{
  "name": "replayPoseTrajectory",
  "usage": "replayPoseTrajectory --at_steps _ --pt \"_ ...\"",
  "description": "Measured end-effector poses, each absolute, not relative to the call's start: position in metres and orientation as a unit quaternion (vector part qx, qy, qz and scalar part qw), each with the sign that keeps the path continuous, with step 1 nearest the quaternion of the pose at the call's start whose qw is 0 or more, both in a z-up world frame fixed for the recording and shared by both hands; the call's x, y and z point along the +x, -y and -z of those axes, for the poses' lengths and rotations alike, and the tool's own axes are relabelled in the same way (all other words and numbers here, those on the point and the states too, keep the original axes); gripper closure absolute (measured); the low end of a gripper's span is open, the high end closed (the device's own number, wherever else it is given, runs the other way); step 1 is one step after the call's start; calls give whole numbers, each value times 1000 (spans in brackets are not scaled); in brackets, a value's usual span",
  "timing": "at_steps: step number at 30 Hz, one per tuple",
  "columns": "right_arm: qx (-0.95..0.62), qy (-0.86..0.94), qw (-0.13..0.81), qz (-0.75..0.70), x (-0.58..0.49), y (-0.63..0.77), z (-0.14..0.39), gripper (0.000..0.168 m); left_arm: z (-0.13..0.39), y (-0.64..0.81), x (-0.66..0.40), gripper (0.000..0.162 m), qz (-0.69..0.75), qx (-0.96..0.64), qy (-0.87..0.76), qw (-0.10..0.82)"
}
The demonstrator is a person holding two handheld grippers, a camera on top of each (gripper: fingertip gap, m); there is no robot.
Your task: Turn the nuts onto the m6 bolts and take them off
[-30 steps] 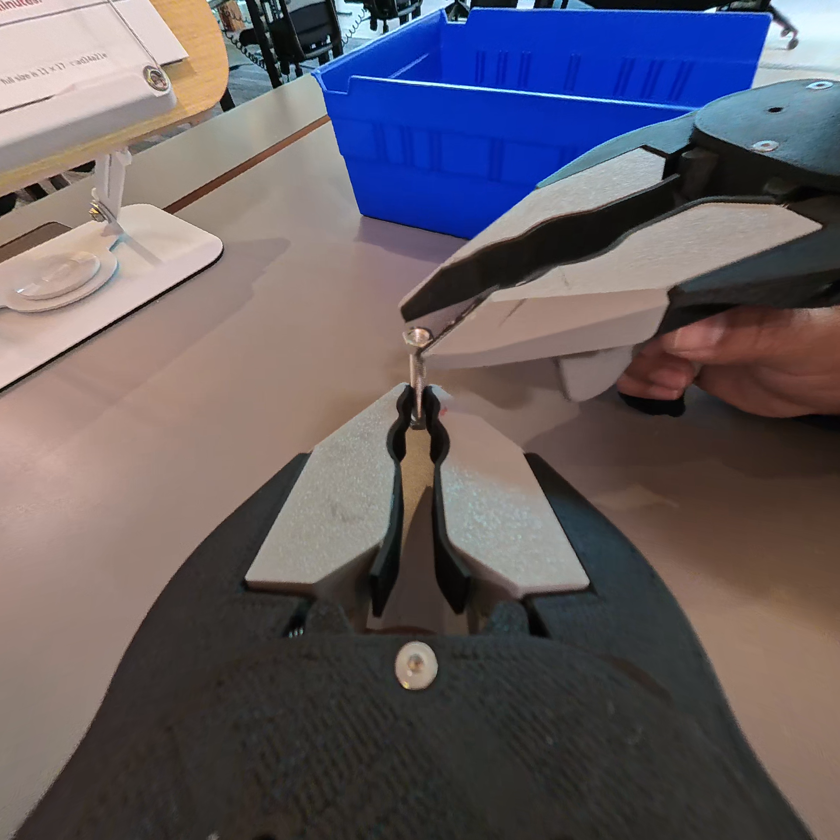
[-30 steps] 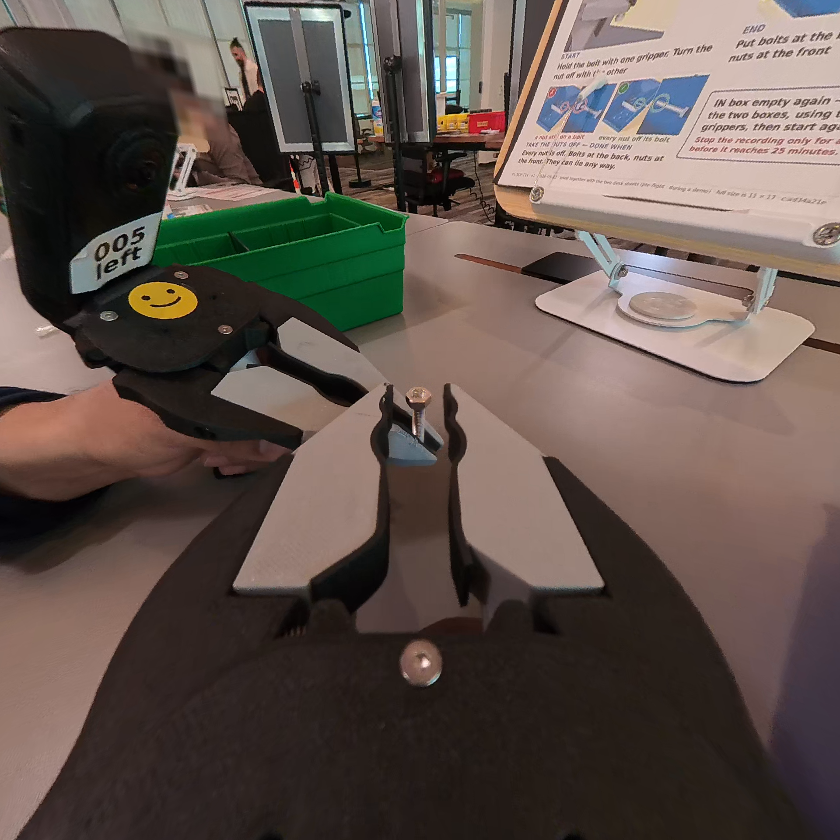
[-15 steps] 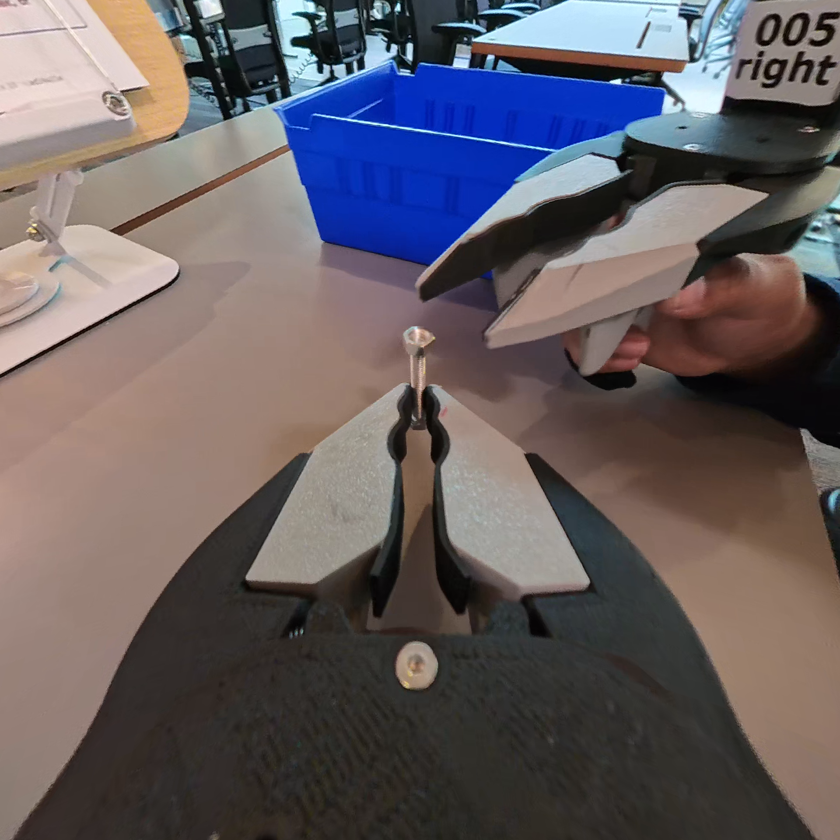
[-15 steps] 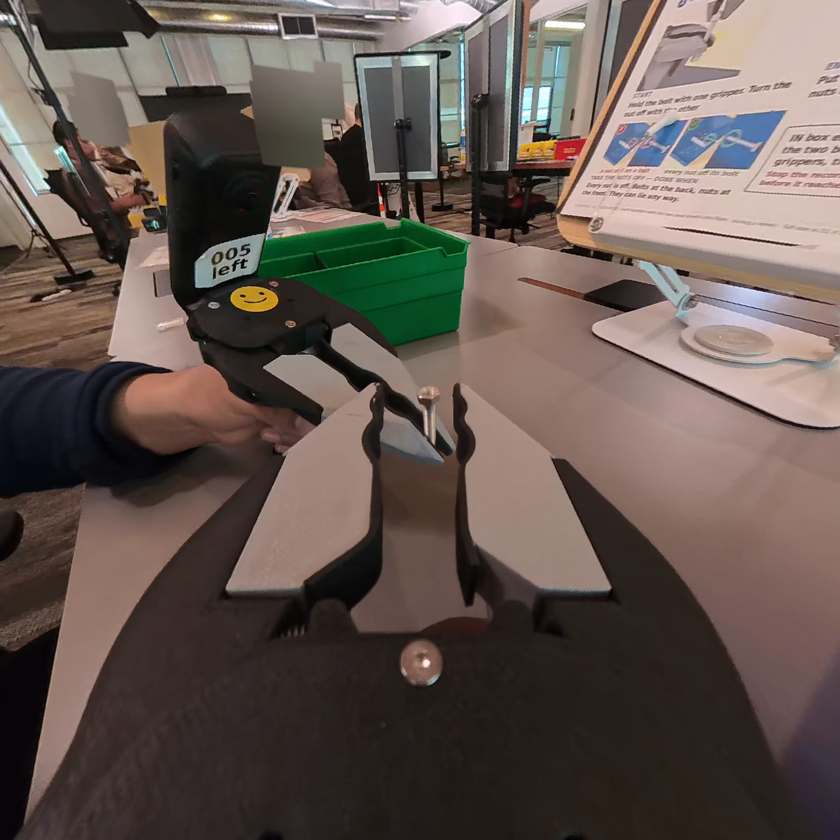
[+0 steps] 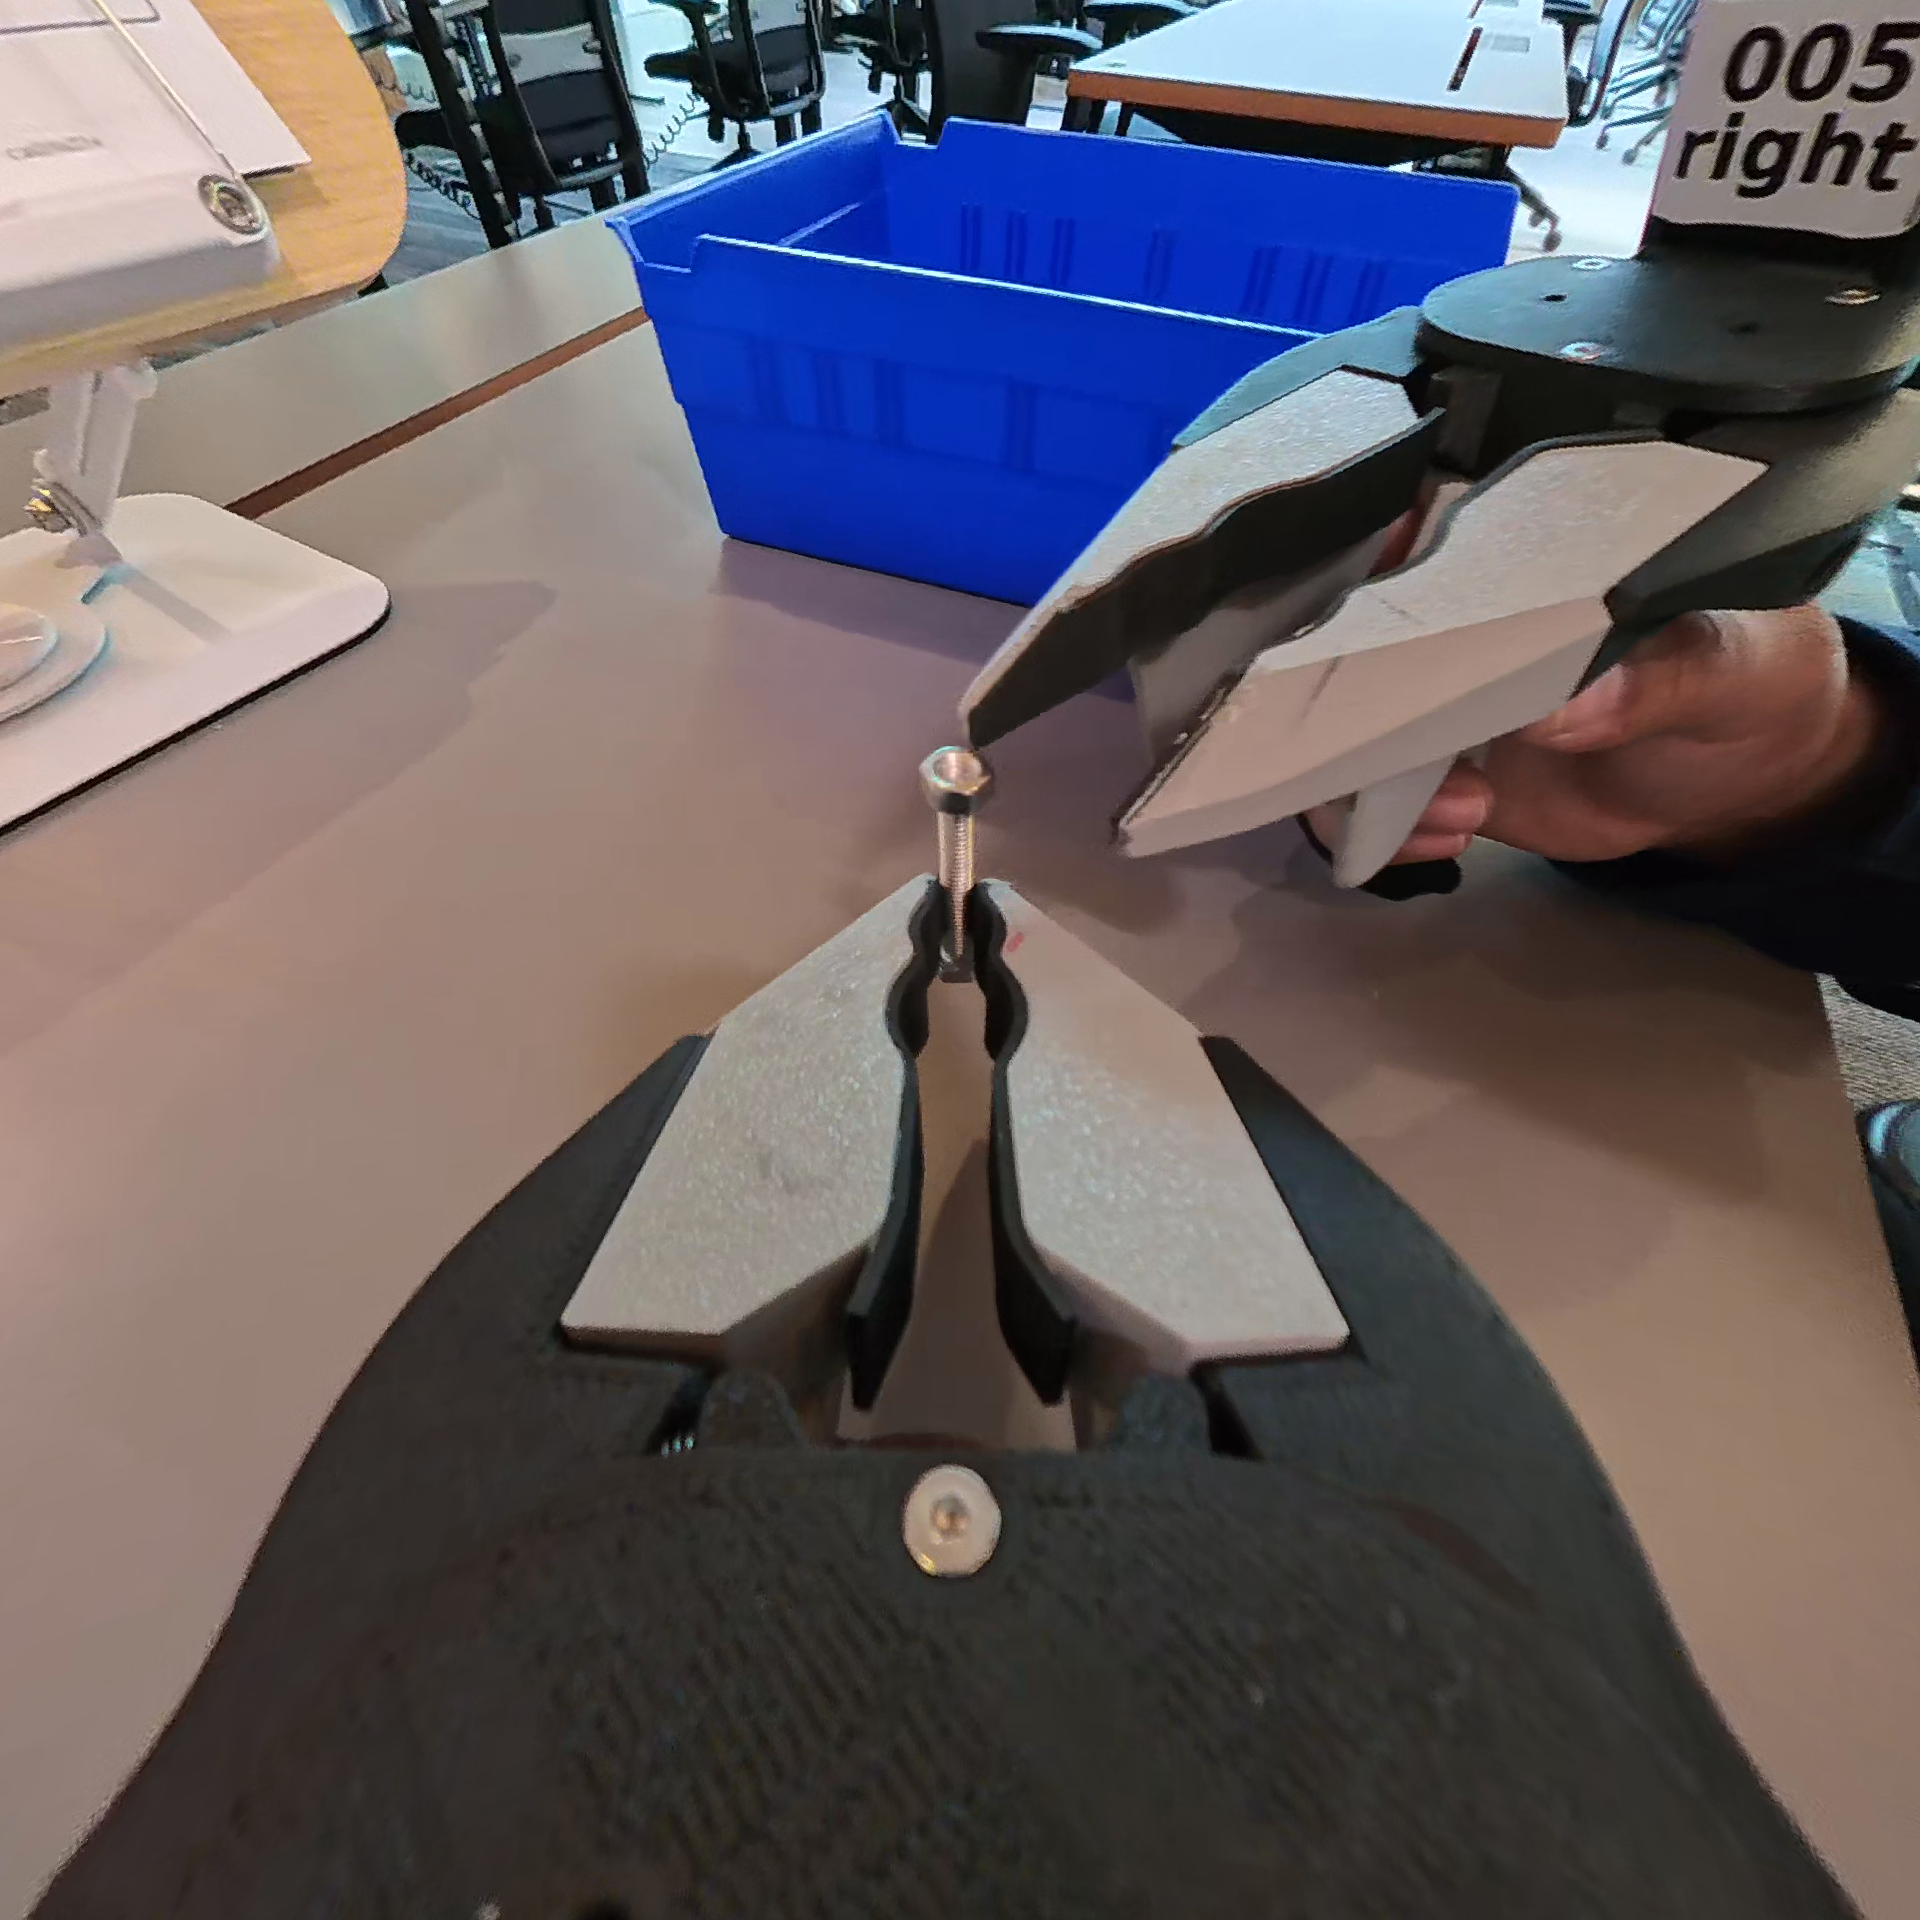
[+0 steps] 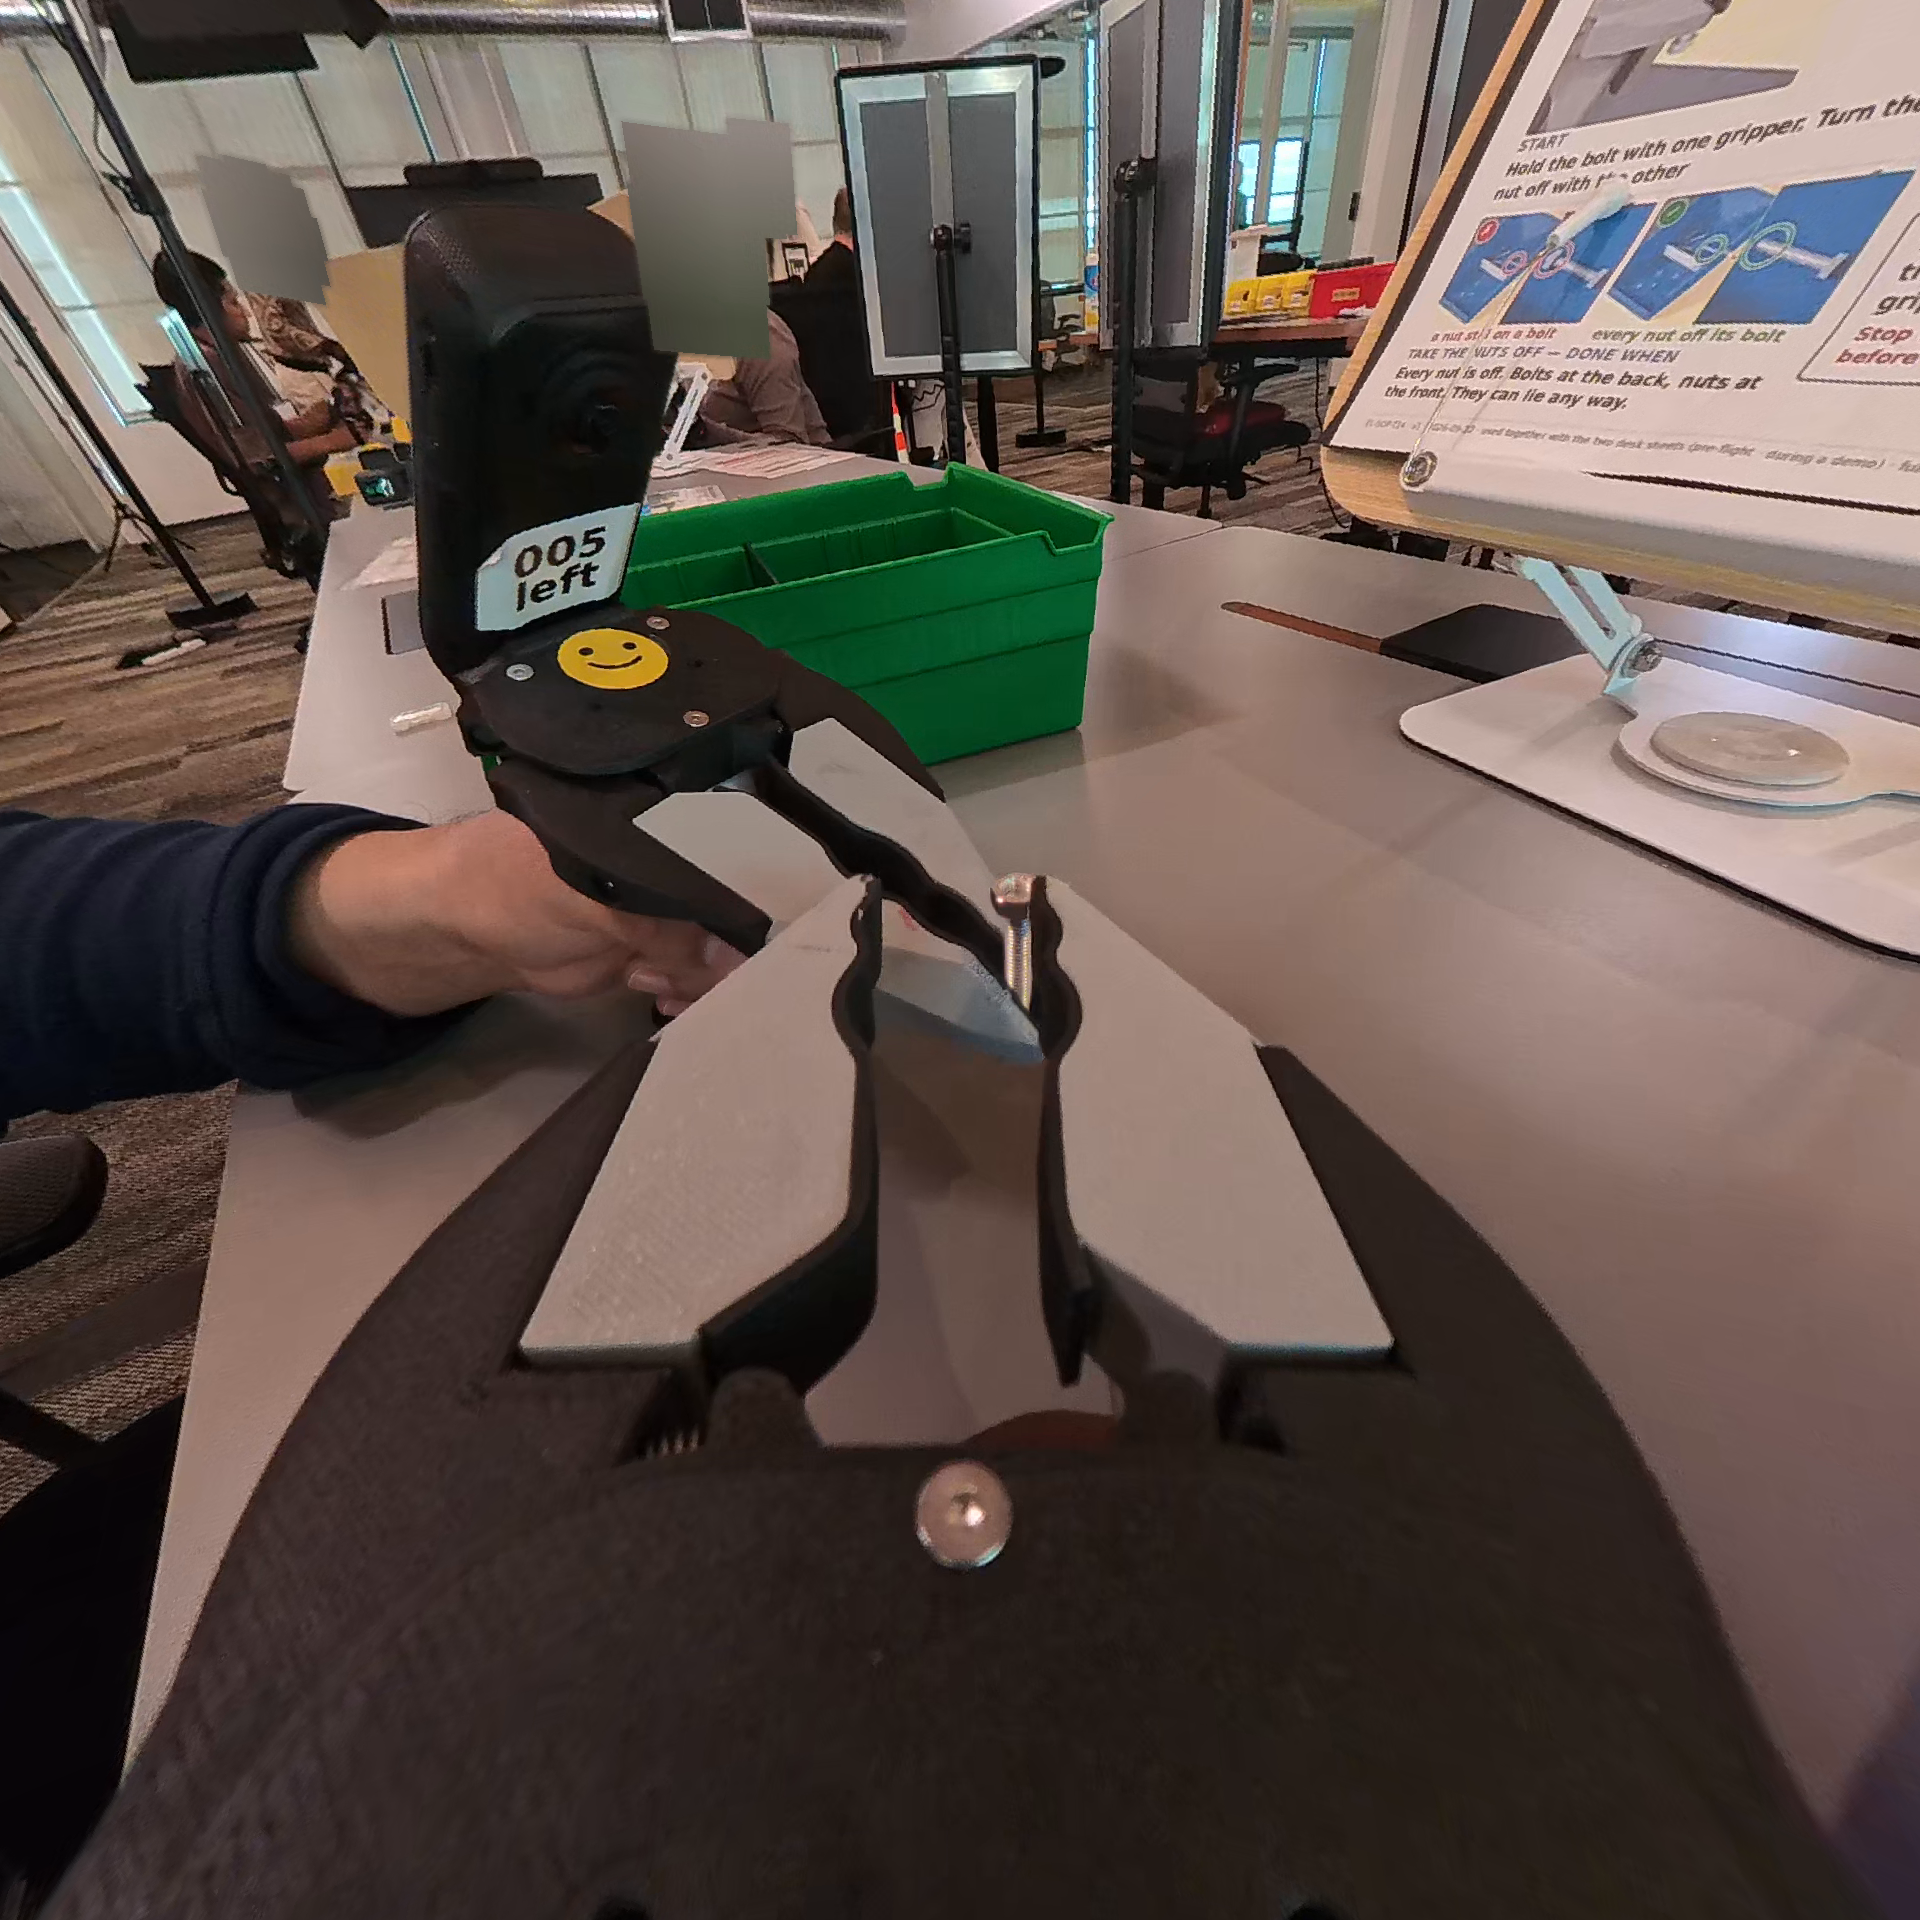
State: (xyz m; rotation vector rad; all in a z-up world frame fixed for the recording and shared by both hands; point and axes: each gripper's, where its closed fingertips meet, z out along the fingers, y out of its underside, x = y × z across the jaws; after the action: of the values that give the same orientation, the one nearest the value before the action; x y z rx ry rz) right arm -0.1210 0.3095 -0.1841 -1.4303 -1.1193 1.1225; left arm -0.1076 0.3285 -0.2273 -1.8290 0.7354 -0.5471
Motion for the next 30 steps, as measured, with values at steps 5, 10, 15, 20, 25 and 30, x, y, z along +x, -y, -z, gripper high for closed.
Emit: replayPoseTrajectory --at_steps 5,10,15,20,25,30 --pt "-588 458 486 -456 -121 -310 184 144 227 -329 -109 159 229 -764 -303 522" --pt "-595 457 484 -450 -122 -313 187 142 227 -327 -106 159 229 -761 -313 521" --pt "-590 461 483 -453 -122 -309 186 146 228 -331 -111 159 221 -768 -299 521" --pt "-593 455 489 -450 -121 -313 185 145 227 -331 -112 159 231 -766 -296 521" --pt "-599 458 478 -451 -124 -312 189 139 227 -325 -102 159 233 -757 -323 518" --pt "-590 461 482 -455 -122 -308 186 150 228 -332 -114 159 227 -772 -290 518"
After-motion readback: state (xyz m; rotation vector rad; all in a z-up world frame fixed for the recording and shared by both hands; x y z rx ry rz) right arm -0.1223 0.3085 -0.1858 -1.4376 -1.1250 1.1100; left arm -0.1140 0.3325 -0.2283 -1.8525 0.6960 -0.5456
